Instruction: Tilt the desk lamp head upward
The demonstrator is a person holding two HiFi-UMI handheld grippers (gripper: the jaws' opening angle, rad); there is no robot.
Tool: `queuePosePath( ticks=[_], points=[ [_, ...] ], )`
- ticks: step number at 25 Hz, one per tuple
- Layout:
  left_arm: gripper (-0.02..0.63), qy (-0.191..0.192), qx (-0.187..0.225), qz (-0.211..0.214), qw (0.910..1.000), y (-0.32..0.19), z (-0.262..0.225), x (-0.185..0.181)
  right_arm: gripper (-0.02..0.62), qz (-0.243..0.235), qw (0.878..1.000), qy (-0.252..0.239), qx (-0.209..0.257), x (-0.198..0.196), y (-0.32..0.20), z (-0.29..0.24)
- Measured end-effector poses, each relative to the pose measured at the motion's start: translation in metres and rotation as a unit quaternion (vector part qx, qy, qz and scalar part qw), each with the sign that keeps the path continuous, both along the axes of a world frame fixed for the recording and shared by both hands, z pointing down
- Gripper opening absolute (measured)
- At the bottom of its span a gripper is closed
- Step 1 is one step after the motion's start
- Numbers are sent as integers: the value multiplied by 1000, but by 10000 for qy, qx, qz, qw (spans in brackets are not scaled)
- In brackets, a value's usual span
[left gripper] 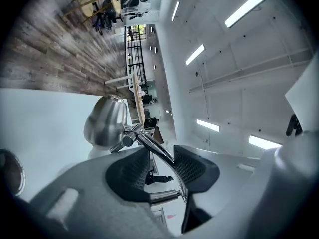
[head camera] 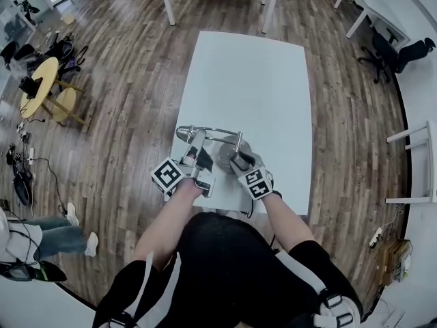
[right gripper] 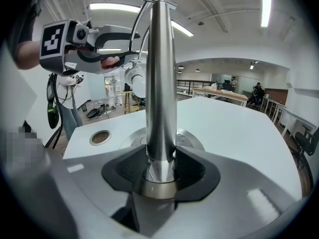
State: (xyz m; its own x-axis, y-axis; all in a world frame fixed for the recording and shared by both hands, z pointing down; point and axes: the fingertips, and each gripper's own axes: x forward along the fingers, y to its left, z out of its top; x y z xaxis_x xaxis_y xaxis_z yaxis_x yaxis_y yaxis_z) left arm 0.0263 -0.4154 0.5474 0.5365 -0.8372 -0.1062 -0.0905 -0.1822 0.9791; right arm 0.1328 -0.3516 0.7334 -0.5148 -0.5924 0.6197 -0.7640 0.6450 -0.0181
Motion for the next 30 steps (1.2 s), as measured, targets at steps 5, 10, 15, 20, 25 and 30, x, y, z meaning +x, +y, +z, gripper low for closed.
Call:
queuePosePath(
  ticks=[5, 10, 15, 20, 25, 30],
  points=[
    [143, -55, 323, -42, 9995, -2, -18, -1, 184, -6, 10000, 9, -14, 0, -1, 1],
    [133, -681, 561, -45, 9961, 0, -27, -7, 184, -10, 10000, 16, 6, -3, -2, 1],
    [126, -1018, 859, -4, 9911, 1, -39, -3, 184, -13, 10000, 31, 8, 1, -2, 2],
    [118, -1388, 1106, 60, 9841, 3, -48, -6, 184, -4, 10000, 42, 22, -1, -1, 3],
    [106, -1841, 1489, 137, 9715, 3, -66, 0, 184, -7, 10000, 58, 3, 1, -1, 3],
    [100, -2288, 1972, 273, 9529, 3, -84, 2, 184, 6, 10000, 78, -15, -3, -4, 3]
  ],
)
